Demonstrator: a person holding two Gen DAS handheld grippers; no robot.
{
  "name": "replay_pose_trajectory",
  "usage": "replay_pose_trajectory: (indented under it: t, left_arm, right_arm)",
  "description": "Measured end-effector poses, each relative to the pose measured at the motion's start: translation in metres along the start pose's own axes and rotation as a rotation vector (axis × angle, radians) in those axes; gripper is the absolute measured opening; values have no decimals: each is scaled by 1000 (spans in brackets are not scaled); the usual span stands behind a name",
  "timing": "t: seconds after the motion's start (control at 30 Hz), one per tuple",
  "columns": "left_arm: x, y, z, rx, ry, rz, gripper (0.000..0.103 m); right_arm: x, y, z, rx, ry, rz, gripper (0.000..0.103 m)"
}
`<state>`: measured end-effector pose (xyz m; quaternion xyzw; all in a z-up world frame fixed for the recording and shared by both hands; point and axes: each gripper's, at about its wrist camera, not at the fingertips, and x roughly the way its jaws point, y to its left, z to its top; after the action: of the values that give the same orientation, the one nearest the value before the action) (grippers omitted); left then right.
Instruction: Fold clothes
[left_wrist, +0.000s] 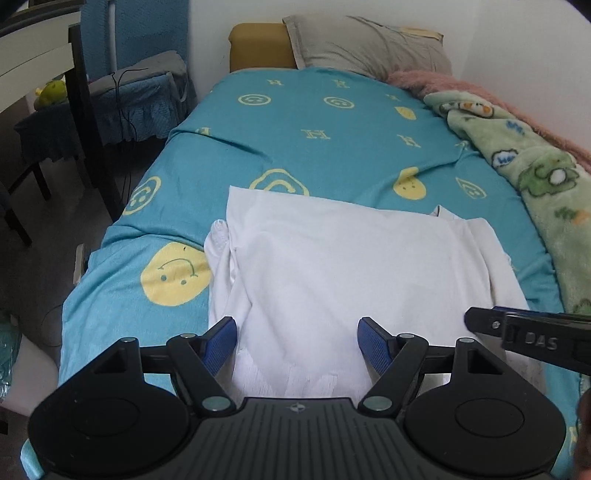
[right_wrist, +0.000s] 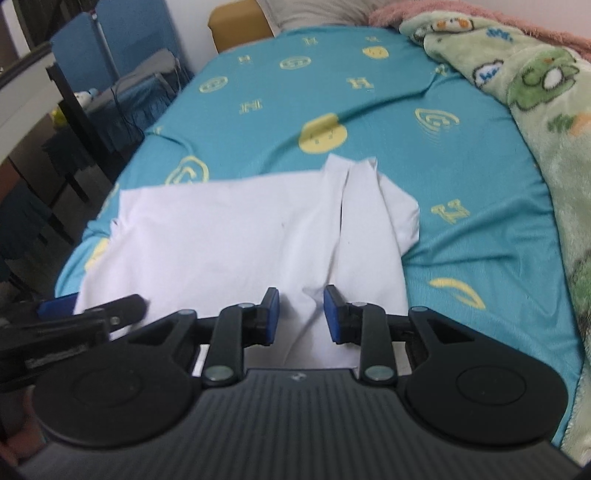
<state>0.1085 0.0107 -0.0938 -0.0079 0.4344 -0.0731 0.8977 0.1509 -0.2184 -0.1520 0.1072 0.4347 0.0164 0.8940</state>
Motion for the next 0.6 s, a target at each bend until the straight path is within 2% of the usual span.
replay_pose_trajectory:
  t: [0.2, 0.33, 0.47, 0.6]
  left_arm:
    - [-34, 18, -14, -114, 13, -119, 75]
    - [-44, 31, -28, -205, 61, -205, 76]
    - [-28, 39, -31, -296, 137, -259, 76]
    - [9, 53, -33, -455, 254, -288, 77]
  right_arm:
    - [1, -2, -2, 7, 5, 3, 30]
    - [1, -3, -2, 18, 6, 5, 29]
    - [1, -3, -1, 22, 7, 3, 30]
    - [1, -2, -1, 28, 9, 3, 30]
